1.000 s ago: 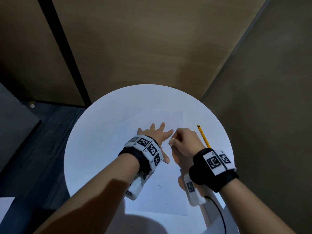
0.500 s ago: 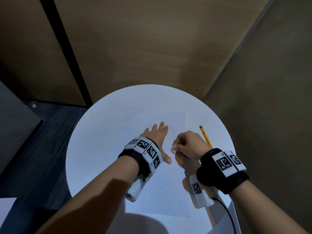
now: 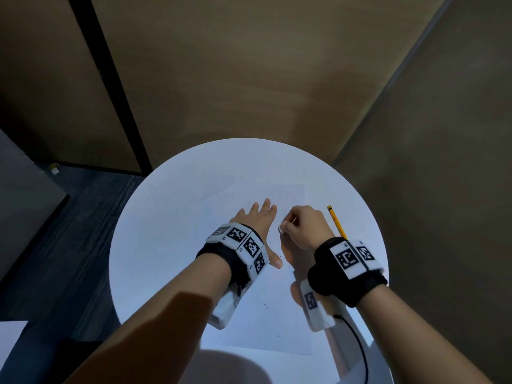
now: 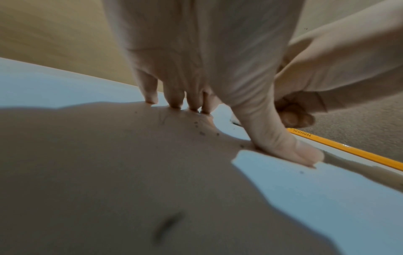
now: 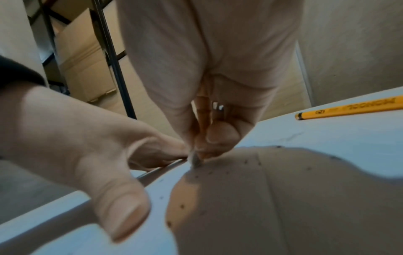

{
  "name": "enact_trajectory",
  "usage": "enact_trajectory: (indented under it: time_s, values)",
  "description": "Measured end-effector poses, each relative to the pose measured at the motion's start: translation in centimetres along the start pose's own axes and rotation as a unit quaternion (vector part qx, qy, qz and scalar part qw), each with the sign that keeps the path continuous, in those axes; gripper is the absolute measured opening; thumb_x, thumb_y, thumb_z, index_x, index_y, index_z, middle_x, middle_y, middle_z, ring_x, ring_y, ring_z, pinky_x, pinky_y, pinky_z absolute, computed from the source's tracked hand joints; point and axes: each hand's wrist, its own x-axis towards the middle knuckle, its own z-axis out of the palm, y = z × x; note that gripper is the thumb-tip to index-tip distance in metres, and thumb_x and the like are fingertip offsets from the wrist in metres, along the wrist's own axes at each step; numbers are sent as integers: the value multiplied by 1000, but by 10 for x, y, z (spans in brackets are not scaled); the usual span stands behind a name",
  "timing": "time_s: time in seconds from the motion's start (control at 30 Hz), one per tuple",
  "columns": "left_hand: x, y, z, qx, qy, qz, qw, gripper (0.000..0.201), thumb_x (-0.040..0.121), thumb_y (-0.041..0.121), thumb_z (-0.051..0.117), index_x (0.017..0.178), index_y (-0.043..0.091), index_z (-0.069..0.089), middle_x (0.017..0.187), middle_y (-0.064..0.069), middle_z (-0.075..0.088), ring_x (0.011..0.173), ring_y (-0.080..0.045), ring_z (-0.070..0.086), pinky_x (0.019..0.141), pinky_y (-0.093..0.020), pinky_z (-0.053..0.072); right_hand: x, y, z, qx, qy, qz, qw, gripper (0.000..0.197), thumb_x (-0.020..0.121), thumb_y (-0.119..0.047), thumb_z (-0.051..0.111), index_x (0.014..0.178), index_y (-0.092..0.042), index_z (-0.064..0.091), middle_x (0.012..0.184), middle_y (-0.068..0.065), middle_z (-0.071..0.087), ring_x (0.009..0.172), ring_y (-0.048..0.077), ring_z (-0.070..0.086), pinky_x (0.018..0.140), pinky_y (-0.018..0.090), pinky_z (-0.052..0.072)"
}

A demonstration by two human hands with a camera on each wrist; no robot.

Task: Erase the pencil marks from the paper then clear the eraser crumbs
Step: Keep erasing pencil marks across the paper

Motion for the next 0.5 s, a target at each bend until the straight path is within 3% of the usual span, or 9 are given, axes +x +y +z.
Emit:
enact_trajectory:
  time_s: [0.13, 0.2, 0.3, 0.43, 0.5]
  values:
    - [0, -1, 1, 0, 3, -2, 1000, 125, 69, 56, 75, 151, 18, -11, 158, 0, -18, 147, -23, -8, 117, -44, 3, -9, 2, -4, -21, -90, -4, 996, 8, 86, -14, 60, 78, -13, 60, 73, -4, 60, 66, 8, 53, 51, 13, 36]
    - [1, -2, 1, -1, 5, 2, 1000, 125, 69, 56, 75, 151, 17, -11, 158, 0, -18, 146, -23, -8, 117, -43, 3, -4, 1, -7, -7, -70, 4, 998, 10, 86, -13, 59, 77, -12, 61, 73, -4, 60, 66, 8, 53, 51, 14, 36]
    - [1, -2, 2, 1, 5, 5, 1000, 125, 69, 56, 75, 151, 17, -11, 158, -1, -17, 146, -23, -8, 117, -43, 3, -1, -2, -1, 34, -1, 30, 999, 8, 87, -14, 58, 85, -8, 63, 90, 6, 65, 79, 14, 53, 62, 21, 38]
    - [2, -1, 2, 3, 6, 2, 1000, 125, 69, 54, 76, 151, 16, -10, 158, -2, -16, 147, -24, -7, 117, -44, 3, -15, 1, 6, 23, -100, 28, 994, 16, 85, -15, 62, 71, -14, 57, 74, 0, 61, 64, 9, 53, 55, 18, 40]
    - [1, -3, 2, -1, 4, 5, 1000, 125, 69, 54, 76, 151, 16, -11, 158, -2, -17, 146, -24, -8, 117, -44, 2, -11, 0, 1, 16, -96, 30, 995, 14, 85, -16, 63, 71, -14, 59, 74, 0, 62, 65, 10, 55, 59, 20, 42]
